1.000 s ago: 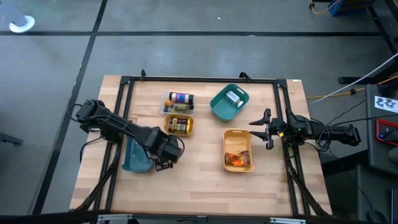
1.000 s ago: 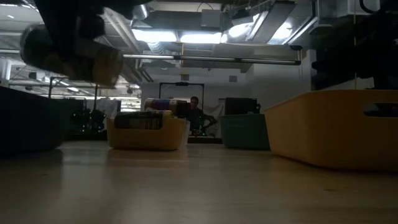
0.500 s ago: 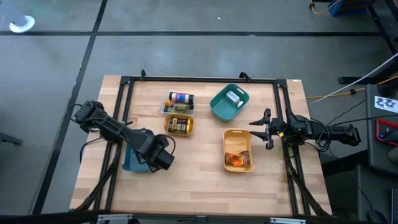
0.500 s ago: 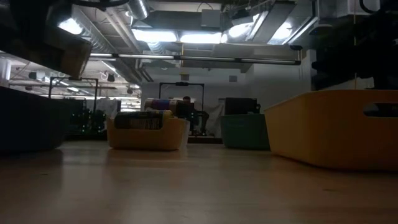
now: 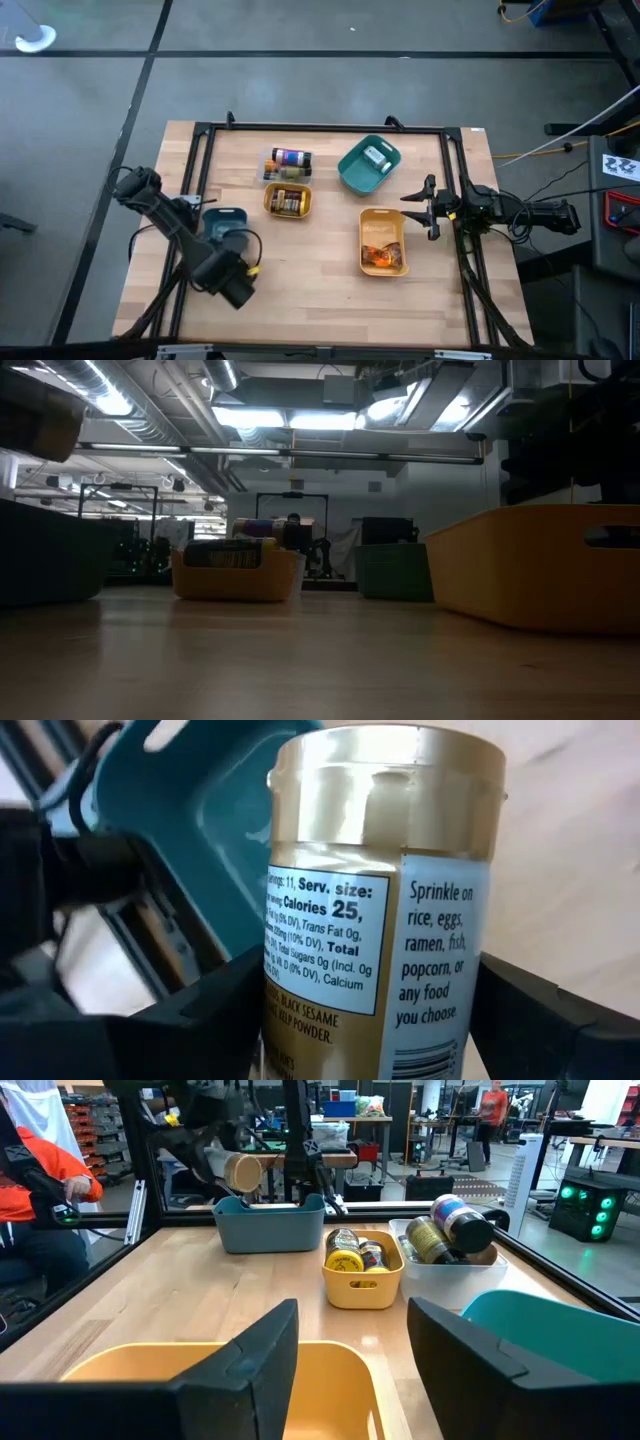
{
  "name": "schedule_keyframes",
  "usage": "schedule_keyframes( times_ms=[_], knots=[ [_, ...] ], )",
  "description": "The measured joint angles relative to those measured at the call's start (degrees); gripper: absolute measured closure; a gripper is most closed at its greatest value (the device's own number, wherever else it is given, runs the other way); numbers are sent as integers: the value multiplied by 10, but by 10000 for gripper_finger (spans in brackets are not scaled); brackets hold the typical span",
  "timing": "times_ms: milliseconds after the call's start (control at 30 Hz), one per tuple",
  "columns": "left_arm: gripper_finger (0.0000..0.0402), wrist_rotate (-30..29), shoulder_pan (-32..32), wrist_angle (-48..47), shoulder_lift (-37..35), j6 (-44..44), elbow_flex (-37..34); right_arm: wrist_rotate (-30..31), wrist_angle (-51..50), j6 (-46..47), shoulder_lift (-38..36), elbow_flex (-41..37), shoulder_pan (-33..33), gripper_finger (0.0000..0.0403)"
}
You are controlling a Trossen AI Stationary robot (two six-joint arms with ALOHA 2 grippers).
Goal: Sort spices by type
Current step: Put the gold seasoning bottle into the blue bin
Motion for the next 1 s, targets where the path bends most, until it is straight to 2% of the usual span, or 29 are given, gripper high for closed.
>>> schedule_keyframes(
  times_ms=[200, 367, 567, 833, 1000],
  knots=[
    [125, -67, -33, 1, 0, -165, -33, 0, 0, 0, 0, 0, 0, 214],
    [125, -68, -36, 19, 0, -266, -102, 0, 0, 0, 0, 0, 0, 214],
    [125, -69, -34, 57, 0, -322, -155, 0, 0, 0, 0, 0, 0, 214],
    [125, -69, -34, 193, 0, -269, -217, 0, 0, 0, 0, 0, 0, 214],
    [125, -69, -34, 216, 0, -246, -229, 0, 0, 0, 0, 0, 0, 214]
  ],
)
